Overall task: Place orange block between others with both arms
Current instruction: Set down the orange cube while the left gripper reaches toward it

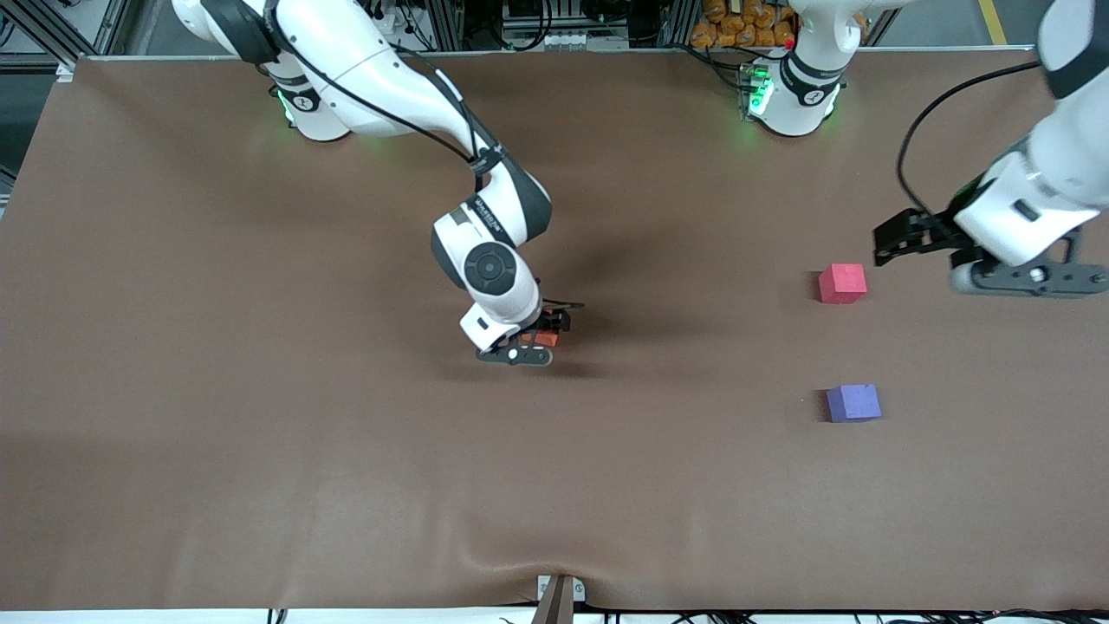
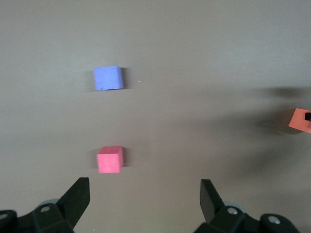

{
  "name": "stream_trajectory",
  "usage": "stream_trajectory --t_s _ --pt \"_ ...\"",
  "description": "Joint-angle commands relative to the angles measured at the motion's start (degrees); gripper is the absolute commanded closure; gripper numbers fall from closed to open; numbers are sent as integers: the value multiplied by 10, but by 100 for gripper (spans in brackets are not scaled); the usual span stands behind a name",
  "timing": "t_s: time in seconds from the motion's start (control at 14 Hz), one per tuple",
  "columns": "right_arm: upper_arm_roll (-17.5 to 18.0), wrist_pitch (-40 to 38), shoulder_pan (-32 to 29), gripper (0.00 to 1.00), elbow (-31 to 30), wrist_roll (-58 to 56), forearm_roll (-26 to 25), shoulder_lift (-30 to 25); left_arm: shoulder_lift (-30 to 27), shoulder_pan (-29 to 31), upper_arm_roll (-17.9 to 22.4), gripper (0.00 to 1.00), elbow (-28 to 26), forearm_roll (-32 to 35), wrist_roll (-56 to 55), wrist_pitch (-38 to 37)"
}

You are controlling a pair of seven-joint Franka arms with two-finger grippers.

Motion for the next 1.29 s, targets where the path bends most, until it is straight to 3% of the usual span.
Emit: stream_trajectory --t_s 0.0,0.21,0.5,0.71,1.0,1.07,1.21 --pt "9 -13 -24 0 9 4 1 -26 25 -33 0 0 11 -1 -42 21" --pt "8 -12 -49 0 28 -12 -4 -35 61 -79 1 0 14 2 -96 58" --pt "9 -8 -104 0 30 -174 -1 -34 126 -143 2 0 29 4 -188 159" --pt "9 -5 -128 0 30 -259 -4 -29 191 -188 8 0 80 8 -282 181" --pt "7 -9 -137 0 33 -347 -10 -34 237 -233 17 0 89 14 -349 254" --pt "6 -10 -134 0 35 -368 -22 -35 250 -252 27 0 98 15 -349 259" --pt "7 -16 -134 0 49 -380 -98 -35 279 -318 75 0 119 16 -350 260"
